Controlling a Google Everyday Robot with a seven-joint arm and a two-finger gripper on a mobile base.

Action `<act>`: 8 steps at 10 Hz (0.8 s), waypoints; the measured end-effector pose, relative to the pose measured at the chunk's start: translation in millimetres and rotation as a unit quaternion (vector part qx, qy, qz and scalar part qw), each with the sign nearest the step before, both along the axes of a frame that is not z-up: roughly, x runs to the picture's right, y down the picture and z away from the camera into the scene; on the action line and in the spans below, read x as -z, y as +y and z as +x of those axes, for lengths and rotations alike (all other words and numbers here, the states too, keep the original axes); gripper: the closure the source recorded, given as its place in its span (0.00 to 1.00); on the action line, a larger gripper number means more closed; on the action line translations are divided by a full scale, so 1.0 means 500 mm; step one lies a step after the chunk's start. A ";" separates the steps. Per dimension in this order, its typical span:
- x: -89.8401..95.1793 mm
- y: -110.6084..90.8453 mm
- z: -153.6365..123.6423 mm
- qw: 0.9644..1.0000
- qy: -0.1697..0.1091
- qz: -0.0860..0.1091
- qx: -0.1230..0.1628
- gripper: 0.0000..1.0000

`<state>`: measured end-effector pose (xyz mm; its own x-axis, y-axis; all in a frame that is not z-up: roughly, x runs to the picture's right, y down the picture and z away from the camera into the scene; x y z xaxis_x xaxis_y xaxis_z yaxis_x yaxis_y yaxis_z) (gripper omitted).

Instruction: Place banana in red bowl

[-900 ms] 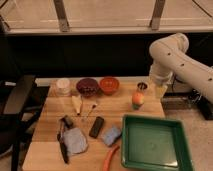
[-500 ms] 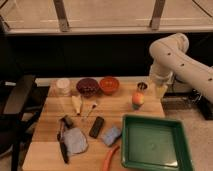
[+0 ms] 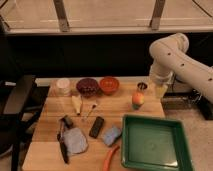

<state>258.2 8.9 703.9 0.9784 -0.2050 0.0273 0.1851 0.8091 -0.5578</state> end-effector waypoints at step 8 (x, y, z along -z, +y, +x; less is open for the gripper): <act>-0.007 -0.038 -0.053 0.990 -0.081 0.001 0.115 0.39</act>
